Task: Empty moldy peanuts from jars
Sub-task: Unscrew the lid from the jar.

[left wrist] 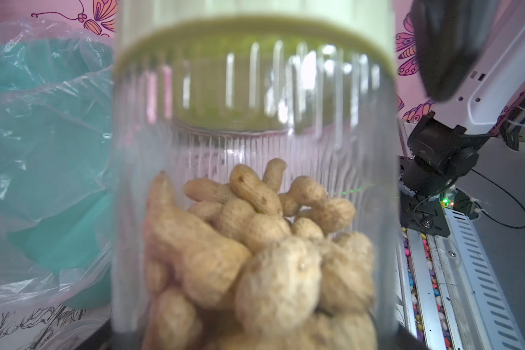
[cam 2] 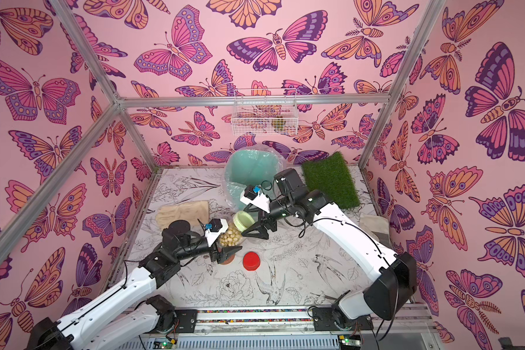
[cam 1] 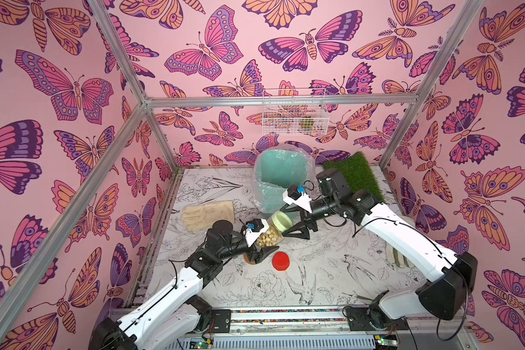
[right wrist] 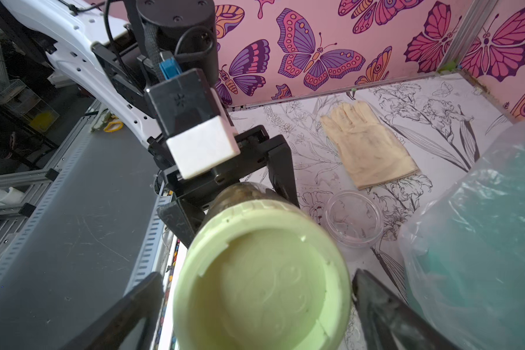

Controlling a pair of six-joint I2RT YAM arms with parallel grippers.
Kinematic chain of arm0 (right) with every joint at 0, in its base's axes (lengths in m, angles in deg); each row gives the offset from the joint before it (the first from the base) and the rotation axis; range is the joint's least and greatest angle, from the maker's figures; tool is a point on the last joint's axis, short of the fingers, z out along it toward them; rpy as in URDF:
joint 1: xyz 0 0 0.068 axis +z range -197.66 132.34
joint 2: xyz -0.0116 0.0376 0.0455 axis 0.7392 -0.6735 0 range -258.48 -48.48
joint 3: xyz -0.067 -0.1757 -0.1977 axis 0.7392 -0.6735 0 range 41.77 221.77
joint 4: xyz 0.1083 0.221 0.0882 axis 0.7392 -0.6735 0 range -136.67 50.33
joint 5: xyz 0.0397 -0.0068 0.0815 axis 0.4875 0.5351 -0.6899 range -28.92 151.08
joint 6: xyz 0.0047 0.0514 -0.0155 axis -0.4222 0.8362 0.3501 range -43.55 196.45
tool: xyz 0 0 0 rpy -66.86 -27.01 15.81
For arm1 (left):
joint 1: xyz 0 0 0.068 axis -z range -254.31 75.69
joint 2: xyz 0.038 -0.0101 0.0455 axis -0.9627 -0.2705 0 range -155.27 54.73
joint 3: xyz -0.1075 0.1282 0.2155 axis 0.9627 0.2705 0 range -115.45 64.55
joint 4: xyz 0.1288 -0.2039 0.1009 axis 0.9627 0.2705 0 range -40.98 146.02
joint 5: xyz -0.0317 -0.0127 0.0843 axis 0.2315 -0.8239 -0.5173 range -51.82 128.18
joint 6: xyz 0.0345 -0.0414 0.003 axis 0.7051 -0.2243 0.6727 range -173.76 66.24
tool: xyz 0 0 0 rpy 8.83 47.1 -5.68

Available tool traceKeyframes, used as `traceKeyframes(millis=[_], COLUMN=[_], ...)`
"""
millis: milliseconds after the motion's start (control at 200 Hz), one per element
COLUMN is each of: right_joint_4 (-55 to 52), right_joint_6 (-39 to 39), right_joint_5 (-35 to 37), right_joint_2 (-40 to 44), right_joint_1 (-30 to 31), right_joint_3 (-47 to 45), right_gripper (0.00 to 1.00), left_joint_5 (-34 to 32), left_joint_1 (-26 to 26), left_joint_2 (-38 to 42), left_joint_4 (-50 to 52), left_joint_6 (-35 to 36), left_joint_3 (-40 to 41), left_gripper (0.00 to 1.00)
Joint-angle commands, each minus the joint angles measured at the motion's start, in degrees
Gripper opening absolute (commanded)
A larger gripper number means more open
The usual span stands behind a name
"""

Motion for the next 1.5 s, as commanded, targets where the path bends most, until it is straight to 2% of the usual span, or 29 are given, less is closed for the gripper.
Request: traceKeyframes(millis=[0, 200, 320, 421, 596, 656, 721, 896, 1076, 1227, 1492], right_joint_4=[2.0, 12.9, 19.4, 13.0, -6.5, -14.1, -17.0, -13.5, -13.1, -8.1, -7.3], right_joint_6=[3.4, 15.7, 28.0, 35.9, 45.9, 46.7, 49.0, 55.8, 58.4, 61.6, 61.2], right_joint_5=[-3.9, -10.1, -7.0, -1.8, 7.8, 8.7, 8.2, 9.9, 10.7, 10.3, 10.0], right_joint_2=[-0.6, 1.2, 3.2, 2.8, -0.5, -2.5, -3.1, -0.9, -1.4, -1.1, -2.5], right_joint_1=[-0.4, -0.9, -1.0, -1.0, -1.1, -1.0, -0.9, 0.0, 0.9, 2.0, 3.5], right_joint_3=[1.3, -2.5, -3.6, 0.9, 9.9, 12.5, 12.5, 9.1, 9.4, 7.8, 9.1], right_gripper=[0.99, 0.99, 0.99, 0.99, 0.99, 0.99, 0.99, 0.99, 0.99, 0.99, 0.99], left_joint_5=[1.0, 0.8, 0.6, 0.2, -0.4, -0.4, -0.6, -1.0, -1.2, -1.0, -1.0], left_joint_1=[-0.4, -0.5, -0.6, -0.8, -1.0, -1.0, -1.0, -1.0, -1.0, -1.0, -1.0], left_joint_2=[0.4, 0.3, 0.6, 0.7, 1.5, 1.9, 2.1, 2.9, 2.9, 2.6, 2.4], left_joint_4=[-4.4, -4.5, -4.4, -3.8, -3.3, -3.4, -3.4, -3.2, -3.0, -3.1, -3.1], left_joint_6=[-1.4, -1.0, -0.7, -0.1, 0.6, 0.7, 0.8, 0.7, 0.8, 0.8, 0.9], left_joint_3=[-2.7, -2.7, -2.7, -2.7, -2.8, -2.7, -2.6, -2.1, -2.0, -2.1, -1.8], left_gripper=[0.0, 0.0, 0.0, 0.0, 0.0, 0.0, 0.0, 0.0, 0.0, 0.0, 0.0])
